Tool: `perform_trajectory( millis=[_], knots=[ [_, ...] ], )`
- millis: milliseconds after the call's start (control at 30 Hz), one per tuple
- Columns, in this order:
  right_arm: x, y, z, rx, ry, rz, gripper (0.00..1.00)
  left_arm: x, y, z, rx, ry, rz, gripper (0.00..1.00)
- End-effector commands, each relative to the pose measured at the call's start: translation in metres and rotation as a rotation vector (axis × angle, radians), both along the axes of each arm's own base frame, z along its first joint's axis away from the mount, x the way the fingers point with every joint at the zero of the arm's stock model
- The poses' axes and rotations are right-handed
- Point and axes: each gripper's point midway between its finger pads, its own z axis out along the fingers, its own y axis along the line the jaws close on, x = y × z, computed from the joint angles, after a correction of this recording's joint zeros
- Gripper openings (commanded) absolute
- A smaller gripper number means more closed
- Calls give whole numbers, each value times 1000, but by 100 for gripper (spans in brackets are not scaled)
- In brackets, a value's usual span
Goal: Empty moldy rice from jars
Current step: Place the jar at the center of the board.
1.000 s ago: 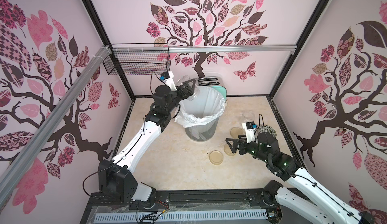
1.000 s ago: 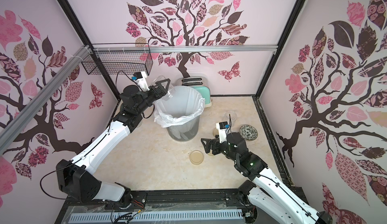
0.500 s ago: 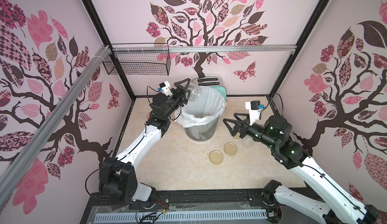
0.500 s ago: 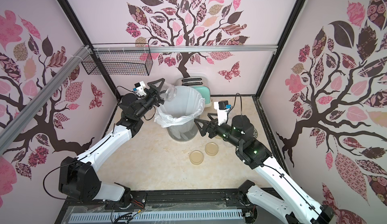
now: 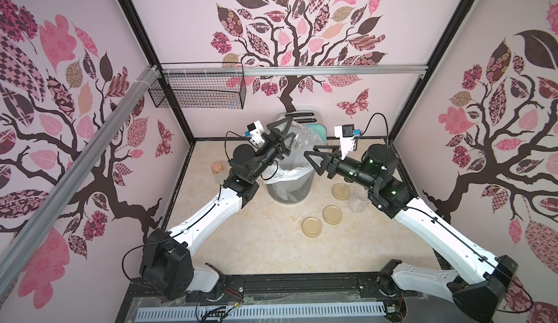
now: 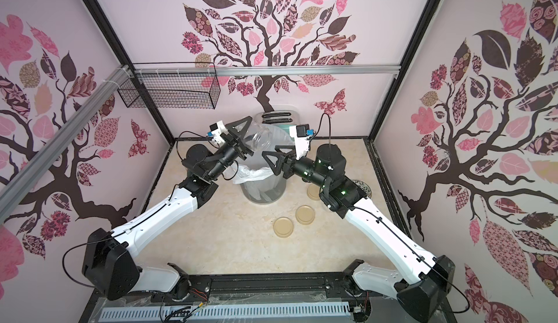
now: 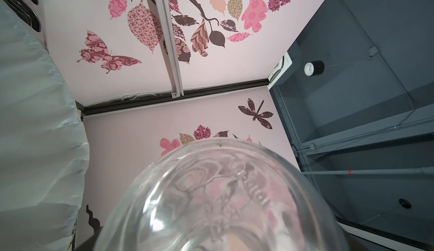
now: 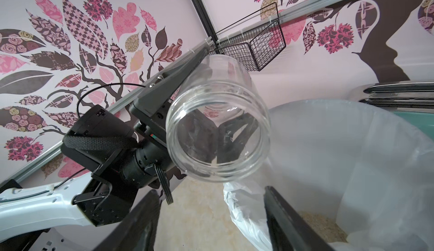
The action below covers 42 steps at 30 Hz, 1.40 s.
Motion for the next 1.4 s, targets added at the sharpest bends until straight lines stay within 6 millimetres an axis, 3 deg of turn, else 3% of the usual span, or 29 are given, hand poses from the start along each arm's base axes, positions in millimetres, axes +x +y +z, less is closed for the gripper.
perform_trajectory(
  millis=[0,300,600,1200,1367],
  knots=[
    [-8,3,37,60,-83,28,71,-7,-2,25,-60,-86,5,71],
    [-4,8,40,95,-76,24,65,-8,-9,24,-59,-93,-2,71],
    [4,13,33,110,-47,17,53,-15,-18,25,-76,-116,10,71],
    [17,15,27,142,-33,-28,16,-27,-30,26,-73,-144,45,73],
    [18,13,24,144,-30,-41,0,-28,-31,24,-69,-133,43,83]
  ],
)
